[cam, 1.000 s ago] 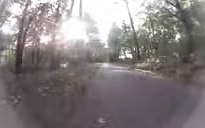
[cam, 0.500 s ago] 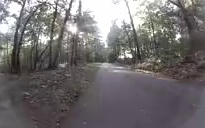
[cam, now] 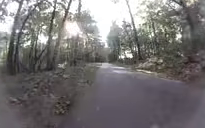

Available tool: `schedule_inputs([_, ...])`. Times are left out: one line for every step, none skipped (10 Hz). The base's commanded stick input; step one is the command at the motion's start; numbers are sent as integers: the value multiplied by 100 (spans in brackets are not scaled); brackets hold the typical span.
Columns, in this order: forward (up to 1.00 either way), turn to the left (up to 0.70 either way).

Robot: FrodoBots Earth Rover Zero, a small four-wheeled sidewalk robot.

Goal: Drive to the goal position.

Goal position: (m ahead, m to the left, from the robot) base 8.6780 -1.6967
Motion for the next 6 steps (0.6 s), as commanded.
schedule_inputs([70,-13])
schedule_inputs([70,-25])
schedule_inputs([70,-1])
schedule_inputs([70,-1])
schedule_inputs([70,-1])
schedule_inputs([70,-1])
